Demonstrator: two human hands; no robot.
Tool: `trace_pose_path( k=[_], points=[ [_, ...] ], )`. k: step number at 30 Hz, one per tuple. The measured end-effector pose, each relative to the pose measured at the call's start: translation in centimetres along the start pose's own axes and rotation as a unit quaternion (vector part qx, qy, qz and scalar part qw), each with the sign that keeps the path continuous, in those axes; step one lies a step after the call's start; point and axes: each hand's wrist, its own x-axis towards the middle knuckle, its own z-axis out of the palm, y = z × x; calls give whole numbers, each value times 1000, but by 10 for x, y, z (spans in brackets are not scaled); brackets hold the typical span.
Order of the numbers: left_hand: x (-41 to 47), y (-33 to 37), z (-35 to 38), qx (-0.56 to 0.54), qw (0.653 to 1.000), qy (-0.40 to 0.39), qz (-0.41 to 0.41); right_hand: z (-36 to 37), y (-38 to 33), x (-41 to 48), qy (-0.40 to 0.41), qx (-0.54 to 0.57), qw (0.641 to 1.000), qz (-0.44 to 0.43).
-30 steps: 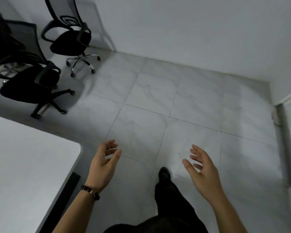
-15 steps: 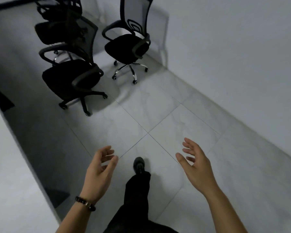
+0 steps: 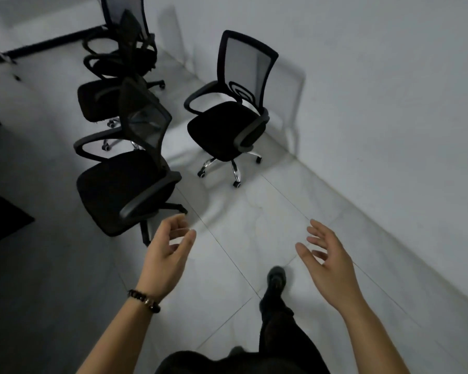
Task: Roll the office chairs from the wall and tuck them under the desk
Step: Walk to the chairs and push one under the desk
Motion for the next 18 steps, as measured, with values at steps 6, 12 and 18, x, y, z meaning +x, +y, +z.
trace_pose_path(
  k=[6, 12, 18],
  points=[
    [145, -18, 40, 30, 996, 32, -73, 40, 9, 189, -71, -12, 997, 4],
    [279, 18, 36, 3, 985, 116, -129, 83, -60, 392, -202, -57, 976, -56],
    [374, 27, 13, -42, 960, 218, -172, 157, -130, 537, -291, -61, 950, -96]
  ],
)
